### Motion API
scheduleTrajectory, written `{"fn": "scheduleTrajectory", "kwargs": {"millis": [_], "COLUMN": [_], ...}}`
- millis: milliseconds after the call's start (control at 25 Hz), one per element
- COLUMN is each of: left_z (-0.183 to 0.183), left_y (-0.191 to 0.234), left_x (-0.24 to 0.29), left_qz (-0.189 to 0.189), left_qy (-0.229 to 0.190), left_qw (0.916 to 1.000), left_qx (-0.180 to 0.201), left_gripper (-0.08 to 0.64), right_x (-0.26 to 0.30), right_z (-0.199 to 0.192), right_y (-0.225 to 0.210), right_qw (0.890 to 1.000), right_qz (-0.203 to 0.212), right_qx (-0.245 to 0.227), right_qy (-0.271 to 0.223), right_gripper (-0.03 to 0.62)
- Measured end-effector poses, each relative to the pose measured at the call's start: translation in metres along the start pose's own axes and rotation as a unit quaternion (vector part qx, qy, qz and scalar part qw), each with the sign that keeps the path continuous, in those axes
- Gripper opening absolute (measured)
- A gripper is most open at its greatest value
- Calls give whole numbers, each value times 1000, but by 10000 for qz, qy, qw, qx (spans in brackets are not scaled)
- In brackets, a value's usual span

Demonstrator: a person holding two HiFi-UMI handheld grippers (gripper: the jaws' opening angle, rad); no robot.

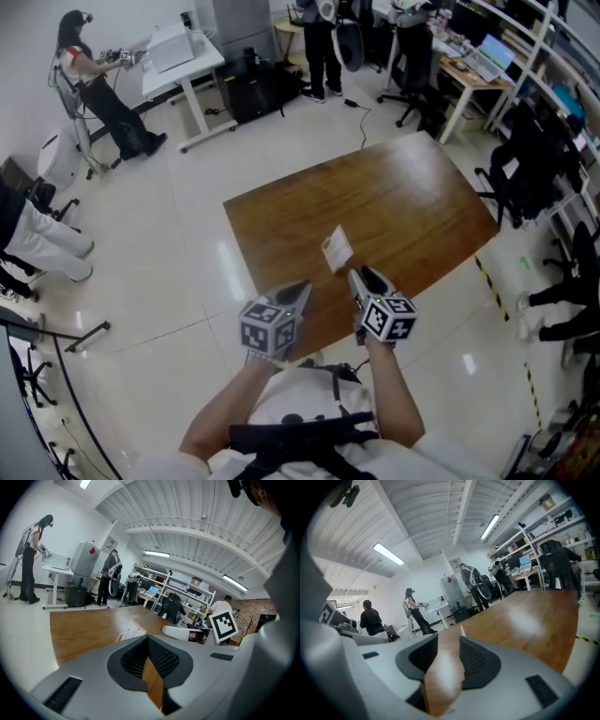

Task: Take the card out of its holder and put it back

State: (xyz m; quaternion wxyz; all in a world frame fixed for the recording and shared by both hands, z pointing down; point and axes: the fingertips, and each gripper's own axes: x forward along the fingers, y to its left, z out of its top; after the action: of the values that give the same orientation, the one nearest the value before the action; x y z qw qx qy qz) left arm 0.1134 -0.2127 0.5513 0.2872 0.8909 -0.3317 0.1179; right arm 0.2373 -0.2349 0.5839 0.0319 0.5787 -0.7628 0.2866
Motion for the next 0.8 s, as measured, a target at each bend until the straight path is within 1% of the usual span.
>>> {"fn": "scheduleTrajectory", "kwargs": {"millis": [80,280,560,680,720,800], "left_z": [1,4,6,6,6,6], "left_y": [5,18,29,34,36,39], "left_x": [7,22,40,46,48,52], "left_qz": [25,129,215,238,246,258], "left_qy": [27,50,81,97,102,115], "left_qw": [10000,9998,9995,9994,9993,9992], "left_qx": [-29,-105,-197,-239,-253,-278], "left_gripper": [-12,-12,-11,-11,-11,-11], "right_x": [16,52,92,106,109,116], "right_z": [1,0,-15,-21,-21,-23], "right_y": [-7,-23,-35,-35,-36,-37], "right_qw": [9999,9989,9963,9950,9947,9940], "right_qz": [-25,-142,-60,-23,-7,1], "right_qx": [-68,-335,-503,-548,-567,-637], "right_qy": [71,287,695,832,852,889], "right_gripper": [186,187,186,177,158,142]}}
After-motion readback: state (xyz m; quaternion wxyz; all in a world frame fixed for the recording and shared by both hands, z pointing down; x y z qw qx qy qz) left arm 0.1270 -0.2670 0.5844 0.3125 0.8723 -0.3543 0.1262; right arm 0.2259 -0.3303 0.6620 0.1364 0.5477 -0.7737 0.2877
